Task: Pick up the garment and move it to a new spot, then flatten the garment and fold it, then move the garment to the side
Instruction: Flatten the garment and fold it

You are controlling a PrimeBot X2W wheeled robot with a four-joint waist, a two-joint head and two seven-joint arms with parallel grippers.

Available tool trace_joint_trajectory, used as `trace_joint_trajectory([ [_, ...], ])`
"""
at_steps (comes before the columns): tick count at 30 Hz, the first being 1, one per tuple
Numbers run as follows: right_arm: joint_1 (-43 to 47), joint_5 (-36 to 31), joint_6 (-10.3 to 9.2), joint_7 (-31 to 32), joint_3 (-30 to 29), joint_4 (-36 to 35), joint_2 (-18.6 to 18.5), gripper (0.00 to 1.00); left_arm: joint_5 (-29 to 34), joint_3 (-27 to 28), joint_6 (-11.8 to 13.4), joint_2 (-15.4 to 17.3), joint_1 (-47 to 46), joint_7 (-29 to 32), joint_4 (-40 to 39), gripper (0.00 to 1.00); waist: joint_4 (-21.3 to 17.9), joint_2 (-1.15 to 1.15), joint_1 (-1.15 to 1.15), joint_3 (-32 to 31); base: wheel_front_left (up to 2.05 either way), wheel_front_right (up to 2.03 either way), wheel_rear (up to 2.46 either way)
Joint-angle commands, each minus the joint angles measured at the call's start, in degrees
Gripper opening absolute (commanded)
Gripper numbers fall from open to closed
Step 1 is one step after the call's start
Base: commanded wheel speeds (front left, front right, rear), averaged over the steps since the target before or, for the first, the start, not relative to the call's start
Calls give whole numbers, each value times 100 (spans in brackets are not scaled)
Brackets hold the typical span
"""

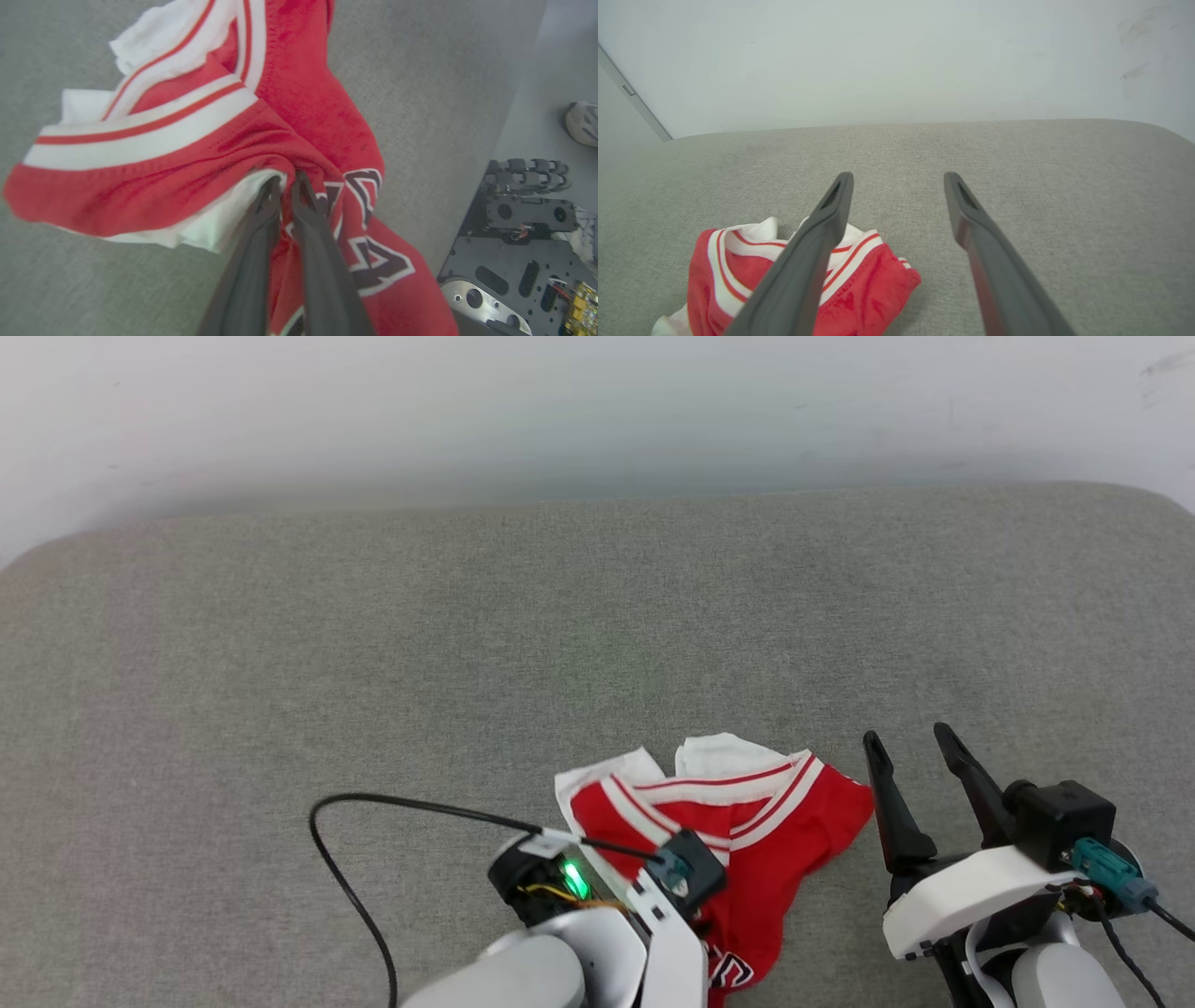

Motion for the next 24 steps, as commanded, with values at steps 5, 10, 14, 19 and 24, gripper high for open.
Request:
trace_joint_trajectory([
  [5, -71, -11, -2, 14, 11, -47, 6, 100, -50, -338, -228, -199, 263, 122, 211, 0, 15, 0, 0, 57, 0, 0, 0],
  [10, -23, -19, -2, 19, -35, -50, 6, 100, 8, -238, -87, -233, 350, -265, 300, 100, 88, 0, 0, 35, 0, 0, 0],
  [14, 61, -13, -2, 21, -64, -20, 6, 100, 23, -37, 126, -124, 460, -669, 147, 100, 211, 0, 0, -81, 0, 0, 0],
  [19, 160, 22, -2, 19, -83, -5, 5, 100, -183, 335, 504, 165, 698, -915, -196, 100, 363, 0, 0, -267, 0, 0, 0],
  [24, 210, 43, -2, 30, -56, -12, 6, 100, -430, 765, 885, 498, 931, -1051, -546, 100, 435, 0, 0, -385, 0, 0, 0],
])
